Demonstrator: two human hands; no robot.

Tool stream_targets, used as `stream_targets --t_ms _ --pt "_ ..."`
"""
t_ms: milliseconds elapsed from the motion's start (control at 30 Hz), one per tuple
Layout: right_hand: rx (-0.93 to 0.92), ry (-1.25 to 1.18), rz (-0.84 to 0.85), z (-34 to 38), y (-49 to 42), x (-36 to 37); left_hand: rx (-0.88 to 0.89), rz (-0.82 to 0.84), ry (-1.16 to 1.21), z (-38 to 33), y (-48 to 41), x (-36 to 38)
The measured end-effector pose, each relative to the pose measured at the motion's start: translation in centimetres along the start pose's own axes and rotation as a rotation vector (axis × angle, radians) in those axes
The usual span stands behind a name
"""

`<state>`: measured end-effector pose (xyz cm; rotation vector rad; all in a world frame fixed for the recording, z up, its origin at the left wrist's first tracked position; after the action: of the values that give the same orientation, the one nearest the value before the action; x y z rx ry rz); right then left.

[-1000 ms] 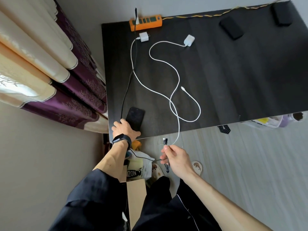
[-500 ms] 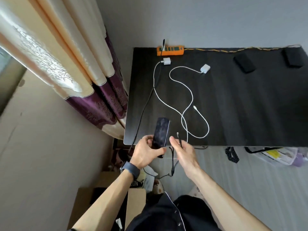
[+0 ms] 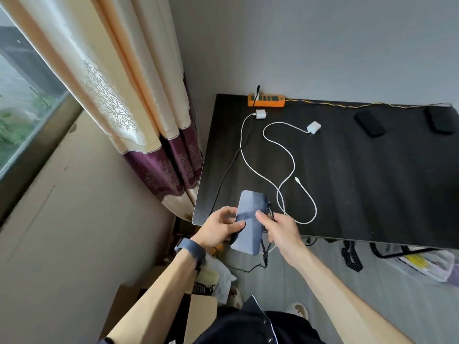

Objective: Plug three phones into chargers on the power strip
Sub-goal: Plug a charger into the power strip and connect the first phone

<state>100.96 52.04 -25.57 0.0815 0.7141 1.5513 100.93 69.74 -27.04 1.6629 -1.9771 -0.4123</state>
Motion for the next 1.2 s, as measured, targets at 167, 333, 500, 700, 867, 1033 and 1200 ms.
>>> stream_targets --t_ms 167,333,500,700,867,1033,1200 --pt "-0.012 -0.124 0.008 0.7 1.0 -0.6 -0.092 0.090 0.447 0.4 -0.7 0.3" --pt "-0.138 -0.113 0.055 1.7 3.1 -0.6 -0.073 -0.040 0.717 0.1 -1.1 -1.3" --pt "-0.238 -0.002 0.005 1.8 4.3 -0.3 -0.060 -0.079 0.852 -0.9 -1.0 -0.4" --pt "-0.258 0.012 0.000 1.7 4.5 0.3 -0.121 -0.163 0.858 -0.4 -1.0 0.7" --pt "-0.268 0.035 -0.065 1.7 4.4 -0.2 -0.147 -0.150 0.877 0.0 -1.4 1.1" --pt "-0.276 0.047 -0.076 1.9 4.3 -0.4 -0.158 -0.134 0.844 0.0 -1.5 1.5" --pt "-0.250 0.040 -0.092 1.7 4.3 -0.5 -0.148 -0.120 0.847 0.2 -1.6 1.3"
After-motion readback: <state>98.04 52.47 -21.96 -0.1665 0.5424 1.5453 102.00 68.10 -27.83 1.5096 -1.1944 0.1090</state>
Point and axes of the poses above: each hand's wrist, its own y-axis away from the middle knuckle, its own x-axis out of the palm, z = x × y, the point moved 9 cm from there along -y, towards the middle knuckle, and after that the axes turned 11 degrees about y, right-handed, at the moved point
